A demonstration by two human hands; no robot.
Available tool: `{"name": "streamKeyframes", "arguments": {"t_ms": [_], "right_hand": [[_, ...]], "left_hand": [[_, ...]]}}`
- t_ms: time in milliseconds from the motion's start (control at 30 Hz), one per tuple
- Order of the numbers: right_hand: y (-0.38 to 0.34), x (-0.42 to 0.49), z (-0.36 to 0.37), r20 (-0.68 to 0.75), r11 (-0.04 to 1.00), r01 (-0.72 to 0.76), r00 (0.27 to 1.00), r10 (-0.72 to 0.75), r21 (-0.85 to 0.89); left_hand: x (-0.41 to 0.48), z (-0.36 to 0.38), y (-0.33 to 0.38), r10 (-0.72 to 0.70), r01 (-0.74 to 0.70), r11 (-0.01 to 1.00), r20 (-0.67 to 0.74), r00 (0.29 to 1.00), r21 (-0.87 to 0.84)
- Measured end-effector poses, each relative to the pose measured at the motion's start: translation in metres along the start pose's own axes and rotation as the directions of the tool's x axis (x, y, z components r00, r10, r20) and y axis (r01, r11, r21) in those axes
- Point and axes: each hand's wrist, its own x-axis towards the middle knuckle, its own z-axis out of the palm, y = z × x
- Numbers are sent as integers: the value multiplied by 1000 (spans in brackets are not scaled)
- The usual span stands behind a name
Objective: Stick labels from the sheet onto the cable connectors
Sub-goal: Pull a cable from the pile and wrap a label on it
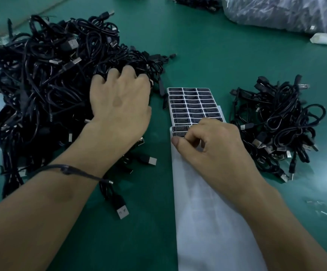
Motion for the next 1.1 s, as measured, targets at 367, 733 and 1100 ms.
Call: {"name": "streamKeyframes", "arguments": {"t_ms": [367, 733, 1100], "right_hand": [[2, 0, 0, 8, 1000, -12, 1000, 12, 14], [1, 1, 2, -16, 998, -48, 999, 49, 30], [0, 2, 3, -8, 998, -50, 999, 50, 27]], "left_hand": [[-4, 11, -8, 19, -21, 1000, -141, 990, -11], [-8, 2, -11, -56, 7, 979, -233, 971, -206], [8, 11, 14, 176, -201, 969, -168, 970, -142]]}}
